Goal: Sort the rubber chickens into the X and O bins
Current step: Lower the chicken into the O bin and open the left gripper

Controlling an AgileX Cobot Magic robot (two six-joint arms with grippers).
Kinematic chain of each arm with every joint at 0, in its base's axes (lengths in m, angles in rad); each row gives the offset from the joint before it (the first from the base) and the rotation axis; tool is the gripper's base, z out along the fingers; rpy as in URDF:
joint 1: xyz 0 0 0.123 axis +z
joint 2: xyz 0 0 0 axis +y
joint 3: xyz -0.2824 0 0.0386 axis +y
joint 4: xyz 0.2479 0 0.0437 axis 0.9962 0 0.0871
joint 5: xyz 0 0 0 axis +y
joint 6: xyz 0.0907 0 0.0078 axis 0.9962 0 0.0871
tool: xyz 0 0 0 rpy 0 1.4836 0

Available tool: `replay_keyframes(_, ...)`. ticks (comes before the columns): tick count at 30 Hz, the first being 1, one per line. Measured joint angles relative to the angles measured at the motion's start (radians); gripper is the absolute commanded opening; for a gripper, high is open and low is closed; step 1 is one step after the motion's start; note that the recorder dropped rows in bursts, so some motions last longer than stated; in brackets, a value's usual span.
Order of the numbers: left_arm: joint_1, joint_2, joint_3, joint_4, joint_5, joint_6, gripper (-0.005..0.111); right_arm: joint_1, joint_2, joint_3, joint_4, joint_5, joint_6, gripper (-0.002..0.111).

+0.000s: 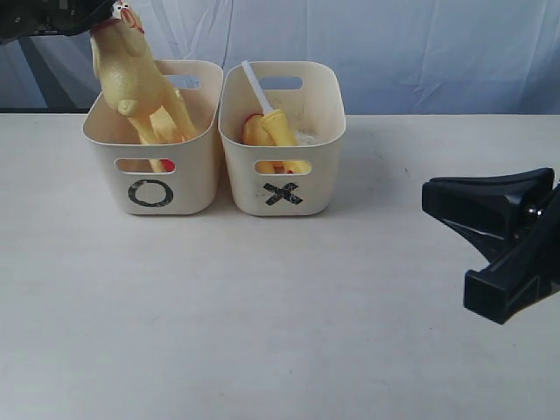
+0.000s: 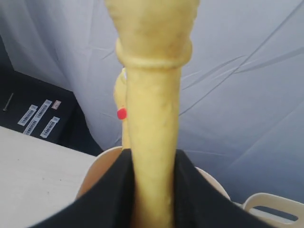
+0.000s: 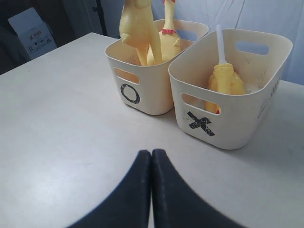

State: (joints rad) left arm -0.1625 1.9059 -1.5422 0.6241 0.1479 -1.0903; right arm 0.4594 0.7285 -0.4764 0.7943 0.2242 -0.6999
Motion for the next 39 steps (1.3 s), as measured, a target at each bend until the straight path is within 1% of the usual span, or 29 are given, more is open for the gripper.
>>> replay_keyframes(8, -0.038, 0.034, -0.002, -0.007, 0.038, -0.002, 0.0, 0.0, 0.0, 0.0, 0.006, 0.0, 0.0, 0.0)
replay_keyframes(16, -0.042, 0.072, -0.008, -0.009, 0.04, -0.012, 0.0, 0.0, 0.0, 0.0, 0.017, 0.0, 0.0, 0.0)
replay_keyframes(21, -0.042, 0.086, -0.008, -0.011, 0.013, -0.019, 0.001, 0.0, 0.0, 0.0, 0.019, 0.0, 0.0, 0.0)
replay_keyframes(24, -0.042, 0.092, -0.008, -0.009, -0.007, -0.019, 0.009, 0.0, 0.0, 0.0, 0.023, 0.002, 0.0, 0.0)
replay_keyframes(31, -0.042, 0.093, -0.008, -0.008, -0.015, -0.019, 0.039, 0.0, 0.0, 0.0, 0.025, 0.002, 0.0, 0.0)
replay_keyframes(39, -0.046, 0.093, -0.008, -0.008, -0.02, -0.022, 0.052, 0.0, 0.0, 0.0, 0.025, 0.002, 0.0, 0.0)
